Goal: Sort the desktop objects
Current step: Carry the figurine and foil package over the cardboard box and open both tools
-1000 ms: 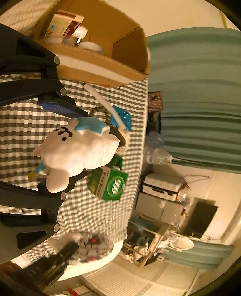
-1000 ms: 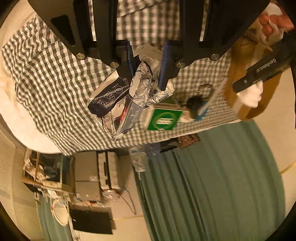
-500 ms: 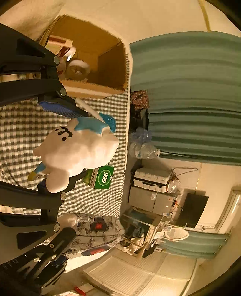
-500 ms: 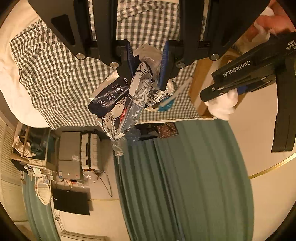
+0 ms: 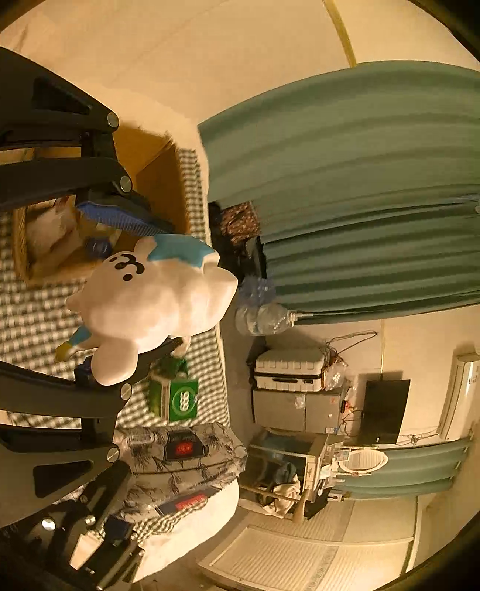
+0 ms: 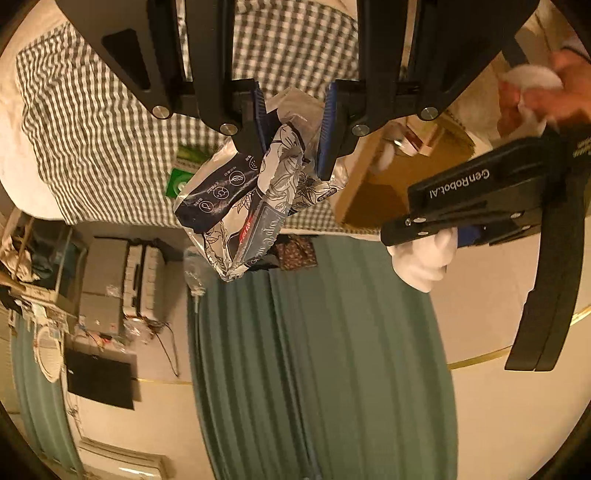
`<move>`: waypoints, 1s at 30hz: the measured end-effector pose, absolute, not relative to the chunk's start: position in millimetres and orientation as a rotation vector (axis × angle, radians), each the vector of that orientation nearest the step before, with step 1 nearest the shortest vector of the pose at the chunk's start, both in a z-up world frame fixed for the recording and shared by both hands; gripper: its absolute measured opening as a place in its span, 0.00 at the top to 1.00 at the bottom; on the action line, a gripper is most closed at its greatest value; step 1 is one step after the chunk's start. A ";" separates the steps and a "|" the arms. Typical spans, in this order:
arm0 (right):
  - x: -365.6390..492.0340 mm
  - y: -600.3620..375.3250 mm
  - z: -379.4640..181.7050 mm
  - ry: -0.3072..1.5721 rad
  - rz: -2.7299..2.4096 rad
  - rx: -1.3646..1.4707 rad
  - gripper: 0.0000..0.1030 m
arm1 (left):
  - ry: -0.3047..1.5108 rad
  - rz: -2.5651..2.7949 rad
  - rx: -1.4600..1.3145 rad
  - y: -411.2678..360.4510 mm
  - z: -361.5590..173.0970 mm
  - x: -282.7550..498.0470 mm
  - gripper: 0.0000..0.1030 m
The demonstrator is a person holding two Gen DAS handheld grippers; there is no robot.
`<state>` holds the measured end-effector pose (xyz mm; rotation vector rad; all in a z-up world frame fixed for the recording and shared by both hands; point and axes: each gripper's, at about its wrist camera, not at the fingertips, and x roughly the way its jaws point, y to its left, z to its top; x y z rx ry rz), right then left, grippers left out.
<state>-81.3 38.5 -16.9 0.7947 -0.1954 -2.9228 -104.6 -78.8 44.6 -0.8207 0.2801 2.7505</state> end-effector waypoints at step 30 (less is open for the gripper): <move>-189.2 -158.0 -71.2 0.175 -2.706 0.973 0.76 | 0.021 2.851 -0.976 -268.8 -42.3 -168.9 0.45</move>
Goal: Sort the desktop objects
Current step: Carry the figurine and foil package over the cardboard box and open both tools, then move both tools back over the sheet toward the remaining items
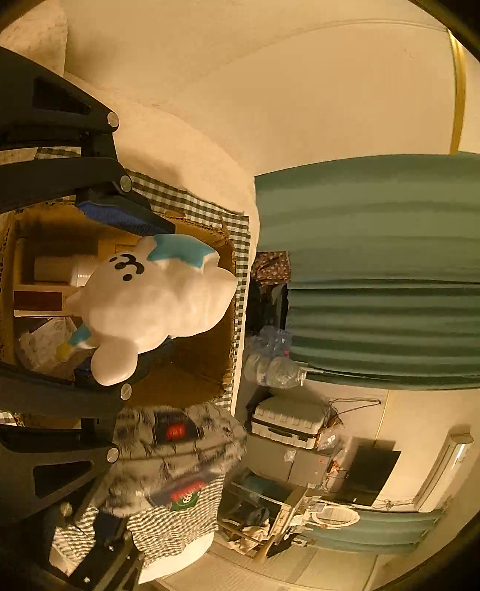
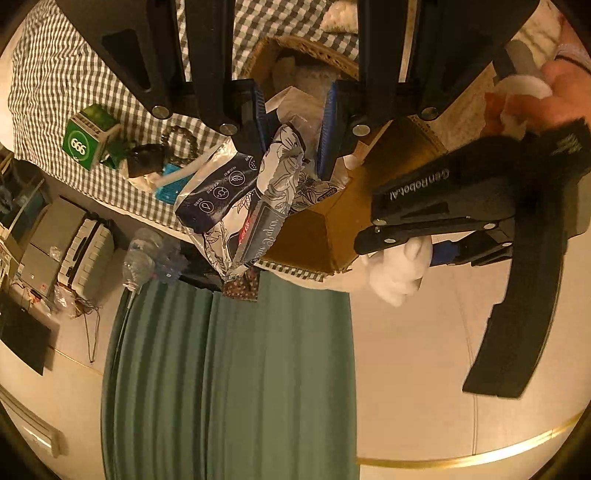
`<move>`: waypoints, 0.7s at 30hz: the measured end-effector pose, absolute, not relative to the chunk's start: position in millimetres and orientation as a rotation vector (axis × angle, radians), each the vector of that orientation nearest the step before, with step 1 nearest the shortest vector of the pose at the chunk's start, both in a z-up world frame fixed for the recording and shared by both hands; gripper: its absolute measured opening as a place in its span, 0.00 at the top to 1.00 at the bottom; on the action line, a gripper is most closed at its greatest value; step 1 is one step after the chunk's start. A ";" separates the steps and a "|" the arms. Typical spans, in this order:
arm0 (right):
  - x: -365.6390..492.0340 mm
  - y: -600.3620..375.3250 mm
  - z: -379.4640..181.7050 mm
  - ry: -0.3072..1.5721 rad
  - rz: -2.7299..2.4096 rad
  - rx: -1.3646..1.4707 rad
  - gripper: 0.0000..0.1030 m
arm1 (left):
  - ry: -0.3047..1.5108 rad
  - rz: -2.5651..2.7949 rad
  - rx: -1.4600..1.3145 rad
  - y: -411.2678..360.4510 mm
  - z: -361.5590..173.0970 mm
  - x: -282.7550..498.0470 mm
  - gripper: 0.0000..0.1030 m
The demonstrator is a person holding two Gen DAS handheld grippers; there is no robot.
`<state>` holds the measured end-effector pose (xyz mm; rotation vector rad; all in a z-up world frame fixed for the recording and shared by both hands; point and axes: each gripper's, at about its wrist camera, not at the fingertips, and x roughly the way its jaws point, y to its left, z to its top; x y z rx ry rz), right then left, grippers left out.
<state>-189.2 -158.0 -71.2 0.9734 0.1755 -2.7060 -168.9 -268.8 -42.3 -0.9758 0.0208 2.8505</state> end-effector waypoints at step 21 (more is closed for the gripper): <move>-188.7 -125.2 -83.8 0.091 -2.816 0.998 0.09 | 0.115 2.908 -0.992 -255.9 -55.6 -179.4 0.00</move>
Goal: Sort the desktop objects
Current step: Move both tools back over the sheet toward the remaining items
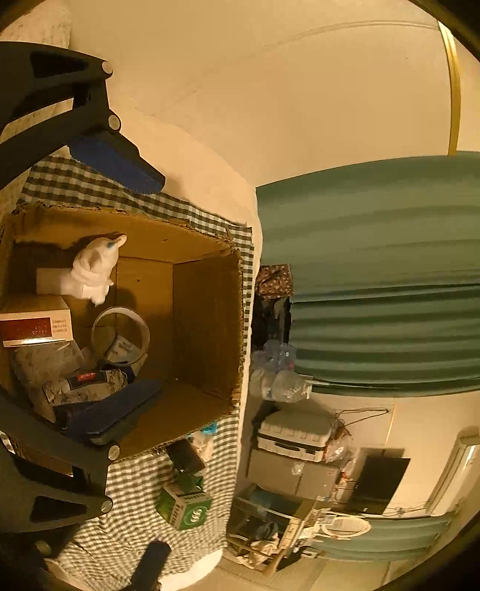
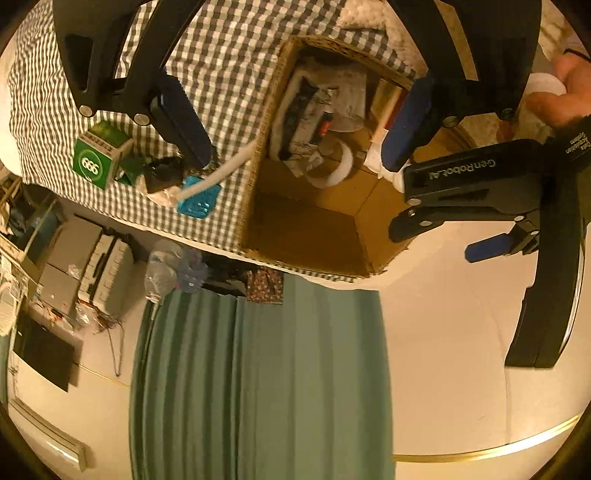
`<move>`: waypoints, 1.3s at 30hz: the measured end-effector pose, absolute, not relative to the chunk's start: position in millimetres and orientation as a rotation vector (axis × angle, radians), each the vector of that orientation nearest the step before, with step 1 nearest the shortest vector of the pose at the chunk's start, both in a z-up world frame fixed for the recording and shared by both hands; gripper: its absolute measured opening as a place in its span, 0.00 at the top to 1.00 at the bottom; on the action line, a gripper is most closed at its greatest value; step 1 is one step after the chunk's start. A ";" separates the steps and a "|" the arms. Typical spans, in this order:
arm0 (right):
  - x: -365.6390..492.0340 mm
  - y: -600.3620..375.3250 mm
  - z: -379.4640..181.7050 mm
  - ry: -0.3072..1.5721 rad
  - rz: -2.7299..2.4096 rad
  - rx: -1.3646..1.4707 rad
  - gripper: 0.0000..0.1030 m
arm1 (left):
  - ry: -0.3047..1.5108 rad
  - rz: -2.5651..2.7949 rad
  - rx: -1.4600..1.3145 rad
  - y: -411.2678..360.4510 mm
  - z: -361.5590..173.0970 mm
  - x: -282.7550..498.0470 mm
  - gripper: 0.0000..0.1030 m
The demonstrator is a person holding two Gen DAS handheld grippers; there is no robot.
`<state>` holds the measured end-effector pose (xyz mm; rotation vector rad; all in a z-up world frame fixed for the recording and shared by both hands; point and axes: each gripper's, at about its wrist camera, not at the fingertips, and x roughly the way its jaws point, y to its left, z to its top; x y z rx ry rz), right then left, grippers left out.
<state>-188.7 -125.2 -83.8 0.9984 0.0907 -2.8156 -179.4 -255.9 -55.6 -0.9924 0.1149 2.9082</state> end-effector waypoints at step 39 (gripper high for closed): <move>-106.7 199.1 -139.3 -0.687 -3.127 1.098 0.05 | 0.075 2.786 -1.004 -7.9 -112.3 -154.3 0.00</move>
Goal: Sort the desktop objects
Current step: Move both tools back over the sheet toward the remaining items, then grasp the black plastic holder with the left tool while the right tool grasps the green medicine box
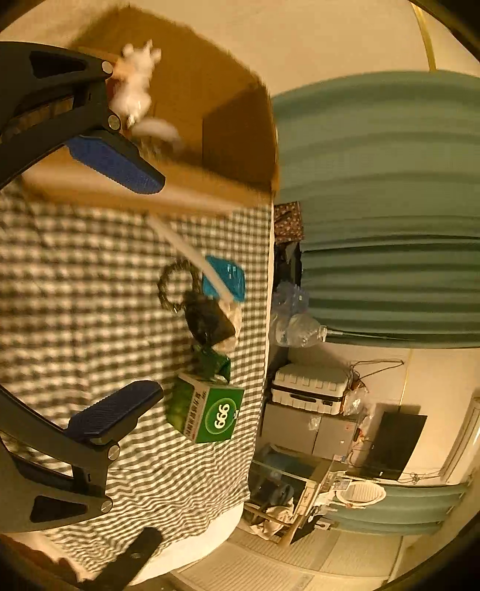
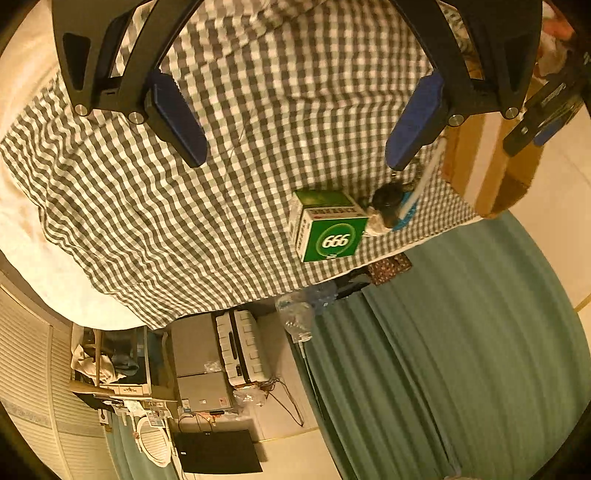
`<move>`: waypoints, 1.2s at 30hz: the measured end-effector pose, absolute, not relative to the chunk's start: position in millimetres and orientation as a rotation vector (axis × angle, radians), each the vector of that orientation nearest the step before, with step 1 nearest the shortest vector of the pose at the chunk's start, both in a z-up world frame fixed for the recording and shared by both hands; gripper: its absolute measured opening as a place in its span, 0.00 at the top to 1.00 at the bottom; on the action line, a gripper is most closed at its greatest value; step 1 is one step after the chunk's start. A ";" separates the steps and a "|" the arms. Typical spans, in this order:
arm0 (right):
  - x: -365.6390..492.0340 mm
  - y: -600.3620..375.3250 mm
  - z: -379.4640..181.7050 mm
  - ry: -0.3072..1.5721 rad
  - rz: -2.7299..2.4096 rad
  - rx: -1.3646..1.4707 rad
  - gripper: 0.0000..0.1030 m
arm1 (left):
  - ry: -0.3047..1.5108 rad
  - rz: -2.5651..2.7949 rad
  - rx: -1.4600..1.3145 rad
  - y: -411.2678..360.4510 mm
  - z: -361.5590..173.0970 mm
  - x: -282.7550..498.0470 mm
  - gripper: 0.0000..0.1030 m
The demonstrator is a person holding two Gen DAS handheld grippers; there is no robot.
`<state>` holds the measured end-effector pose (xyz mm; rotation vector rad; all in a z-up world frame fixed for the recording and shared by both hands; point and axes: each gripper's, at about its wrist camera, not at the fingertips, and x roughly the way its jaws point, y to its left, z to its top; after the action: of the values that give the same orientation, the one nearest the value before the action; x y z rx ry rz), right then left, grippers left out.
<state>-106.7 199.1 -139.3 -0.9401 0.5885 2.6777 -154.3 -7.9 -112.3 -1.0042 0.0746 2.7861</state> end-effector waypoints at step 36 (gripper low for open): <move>-309.8 174.5 -181.4 -0.997 2.933 -1.611 0.05 | 0.174 2.719 -1.099 46.9 -235.2 -322.1 0.25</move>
<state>-309.8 174.5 -181.4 -1.6106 -0.9967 2.9325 -322.1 46.9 -235.2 -1.0994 0.1737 2.7187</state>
